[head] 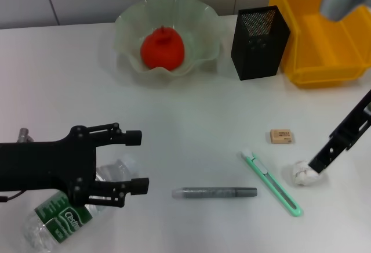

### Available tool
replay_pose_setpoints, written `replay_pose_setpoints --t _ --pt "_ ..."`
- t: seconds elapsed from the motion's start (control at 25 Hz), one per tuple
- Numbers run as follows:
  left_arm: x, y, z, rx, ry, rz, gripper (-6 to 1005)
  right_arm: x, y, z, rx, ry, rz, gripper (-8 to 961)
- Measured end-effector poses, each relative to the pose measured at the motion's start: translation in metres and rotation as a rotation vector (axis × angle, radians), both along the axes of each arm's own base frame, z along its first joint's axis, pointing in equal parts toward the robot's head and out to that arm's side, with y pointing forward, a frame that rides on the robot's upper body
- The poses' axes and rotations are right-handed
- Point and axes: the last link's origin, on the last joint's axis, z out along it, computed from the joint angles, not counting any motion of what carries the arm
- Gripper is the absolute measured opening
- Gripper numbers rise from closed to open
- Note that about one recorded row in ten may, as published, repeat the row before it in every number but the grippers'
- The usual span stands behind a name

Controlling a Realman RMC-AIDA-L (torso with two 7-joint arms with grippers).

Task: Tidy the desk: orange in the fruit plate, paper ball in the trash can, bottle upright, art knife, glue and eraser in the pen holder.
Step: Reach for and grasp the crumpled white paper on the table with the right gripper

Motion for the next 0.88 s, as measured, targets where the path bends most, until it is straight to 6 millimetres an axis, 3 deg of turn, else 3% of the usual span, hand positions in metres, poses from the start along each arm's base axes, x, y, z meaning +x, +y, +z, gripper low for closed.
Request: replay_pose_setpoints --t 0.32,0.88 --pt "-0.005 -0.004 0.002 0.002 -0.005 0.017 857 0.013 0.007 -0.032 -0.05 -0.128 -0.063 785" --pt "-0.009 -0.005 -0.002 0.006 -0.006 0.033 854 0.037 0.015 -0.058 -0.03 -0.18 -0.081 748"
